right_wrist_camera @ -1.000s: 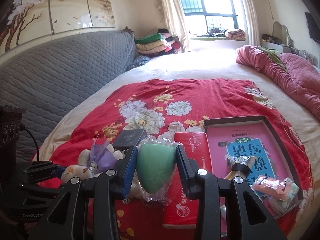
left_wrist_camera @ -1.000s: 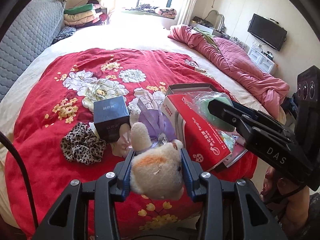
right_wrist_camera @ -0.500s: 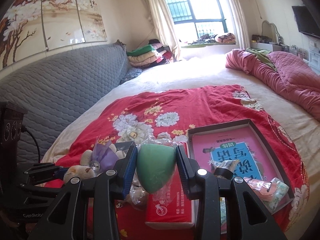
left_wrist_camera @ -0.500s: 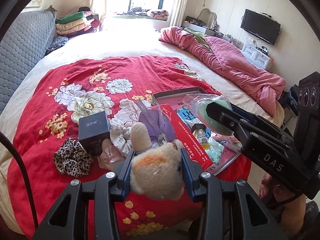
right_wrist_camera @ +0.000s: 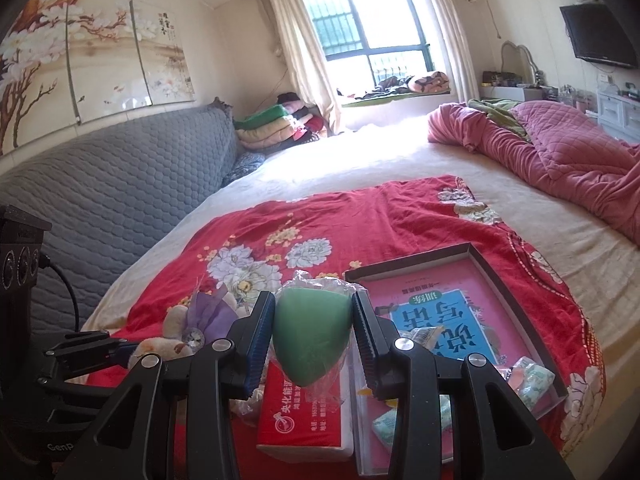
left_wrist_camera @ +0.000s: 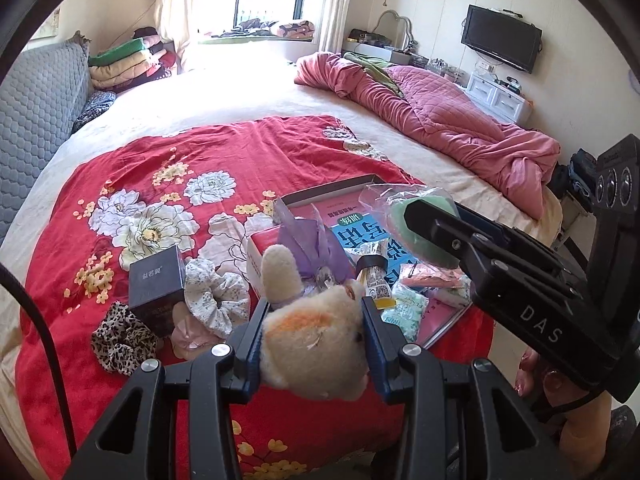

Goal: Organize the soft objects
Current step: 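Carry the plush bear with the left tool while the right tool carries the green sponge toward the tray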

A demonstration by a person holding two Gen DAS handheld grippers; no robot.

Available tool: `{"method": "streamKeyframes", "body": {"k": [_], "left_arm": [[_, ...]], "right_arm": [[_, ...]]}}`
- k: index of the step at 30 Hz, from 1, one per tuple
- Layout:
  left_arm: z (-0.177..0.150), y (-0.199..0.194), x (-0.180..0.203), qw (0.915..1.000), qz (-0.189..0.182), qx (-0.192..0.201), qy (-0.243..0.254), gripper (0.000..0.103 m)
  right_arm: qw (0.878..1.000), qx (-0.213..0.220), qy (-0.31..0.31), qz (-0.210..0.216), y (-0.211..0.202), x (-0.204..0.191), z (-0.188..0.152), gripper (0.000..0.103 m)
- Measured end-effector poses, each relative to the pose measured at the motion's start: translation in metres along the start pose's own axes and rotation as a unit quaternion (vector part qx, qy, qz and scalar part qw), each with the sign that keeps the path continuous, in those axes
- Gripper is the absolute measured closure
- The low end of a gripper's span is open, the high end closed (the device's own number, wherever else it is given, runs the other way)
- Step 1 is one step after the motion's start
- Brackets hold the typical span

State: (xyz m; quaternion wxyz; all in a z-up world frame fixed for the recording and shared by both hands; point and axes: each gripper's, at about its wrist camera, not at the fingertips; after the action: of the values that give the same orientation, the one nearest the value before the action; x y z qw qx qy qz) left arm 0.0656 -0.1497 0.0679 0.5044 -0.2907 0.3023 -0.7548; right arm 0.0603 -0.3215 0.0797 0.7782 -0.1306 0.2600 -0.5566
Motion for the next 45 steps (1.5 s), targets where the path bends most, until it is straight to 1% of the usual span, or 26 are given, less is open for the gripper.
{"method": "streamKeyframes", "body": {"k": [3,13,26,36,45], "left_arm": [[0.003,0.004,0.005,1.0000,-0.001,-0.001,0.003,0.060],[0.015,0.014,0.024,0.9998,-0.003,-0.002,0.018,0.060],[0.029,0.036,0.049,0.9991,-0.014,-0.010,0.039,0.060],[0.031,0.062,0.069,0.9975,-0.024,-0.029,0.060,0.060],[0.039,0.094,0.093,0.9951,-0.034,-0.048,0.079,0.060]], "right_arm": [[1.000,0.005,0.006,-0.008,-0.003,0.007,0.000,0.063],[0.998,0.025,0.019,-0.058,-0.019,0.038,0.002,0.063],[0.993,0.039,0.058,-0.100,-0.036,0.086,-0.004,0.063],[0.988,0.042,0.089,-0.120,-0.043,0.115,-0.008,0.063],[0.988,0.026,0.092,-0.120,-0.036,0.126,-0.016,0.063]]}}
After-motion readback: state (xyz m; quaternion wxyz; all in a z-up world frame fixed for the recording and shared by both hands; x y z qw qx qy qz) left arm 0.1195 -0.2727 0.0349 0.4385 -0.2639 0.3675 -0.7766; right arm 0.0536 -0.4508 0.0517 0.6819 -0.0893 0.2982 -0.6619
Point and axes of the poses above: each gripper's, at about its wrist camera, not at the fingertips, and y roughly the way its jaws point, x to its right, z to its top
